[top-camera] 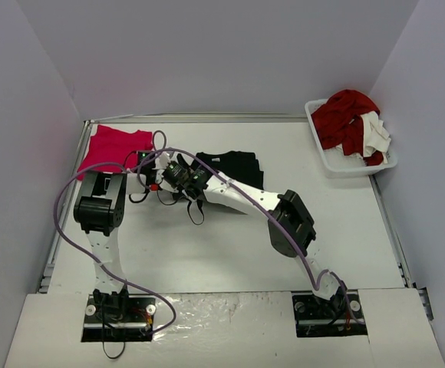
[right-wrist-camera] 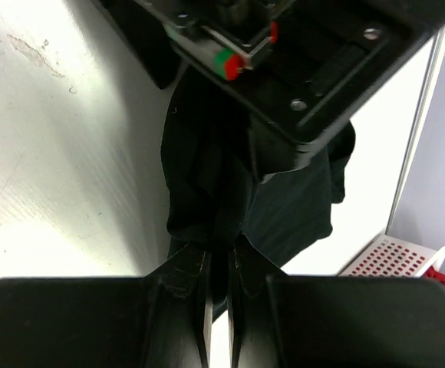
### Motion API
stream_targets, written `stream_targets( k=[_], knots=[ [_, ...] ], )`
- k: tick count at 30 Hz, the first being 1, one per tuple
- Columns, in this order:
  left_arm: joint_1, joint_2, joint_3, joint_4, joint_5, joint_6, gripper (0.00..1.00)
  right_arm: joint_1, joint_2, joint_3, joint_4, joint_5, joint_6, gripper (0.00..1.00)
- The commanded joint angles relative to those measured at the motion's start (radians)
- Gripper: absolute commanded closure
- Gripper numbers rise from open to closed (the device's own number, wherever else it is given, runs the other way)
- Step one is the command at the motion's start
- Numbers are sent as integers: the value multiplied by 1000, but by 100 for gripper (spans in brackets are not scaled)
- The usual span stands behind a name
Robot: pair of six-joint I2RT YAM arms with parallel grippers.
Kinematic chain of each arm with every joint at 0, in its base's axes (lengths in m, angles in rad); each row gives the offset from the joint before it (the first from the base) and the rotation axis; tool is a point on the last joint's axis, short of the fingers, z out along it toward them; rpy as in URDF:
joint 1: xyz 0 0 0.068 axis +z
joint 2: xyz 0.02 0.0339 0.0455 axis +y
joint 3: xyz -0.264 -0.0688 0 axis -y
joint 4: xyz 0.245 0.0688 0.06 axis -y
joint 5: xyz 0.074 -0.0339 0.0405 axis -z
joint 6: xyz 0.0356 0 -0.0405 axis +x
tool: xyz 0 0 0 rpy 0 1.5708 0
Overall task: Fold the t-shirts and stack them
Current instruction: Fold the long partially folded tshirt into a neat square, then put the neatly folded tshirt into the corner of the board with the left arm
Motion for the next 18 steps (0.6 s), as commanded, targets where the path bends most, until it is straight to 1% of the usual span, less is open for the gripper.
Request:
stream_targets(
  k=[1,4,5,10,12,13,14,16,17,18],
  knots=[
    [-19,33,36,71,-27,-56,6,1,-5,35,-36,29,-4,100],
    [-27,41,51,76,-31,-55,6,2,-2,35,-38,29,-4,100],
    [-29,39,56,65,-37,-33,6,2,1,35,-38,26,-4,100],
    [-42,45,102,-57,-38,50,6,4,10,41,-38,26,-2,100],
    [-44,54,113,-70,-37,73,0,7,15,42,-41,24,0,100],
    [-45,57,116,-72,-31,68,9,8,16,43,-41,26,-2,100],
    [-47,62,117,-69,-29,64,15,10,18,43,-42,24,0,100],
    [-48,77,125,-65,-23,54,21,12,20,48,-44,26,0,100],
    [-50,87,127,-69,-23,53,33,15,23,48,-45,24,0,100],
    [-52,91,127,-64,-20,50,41,15,23,51,-45,24,0,100]
  ],
)
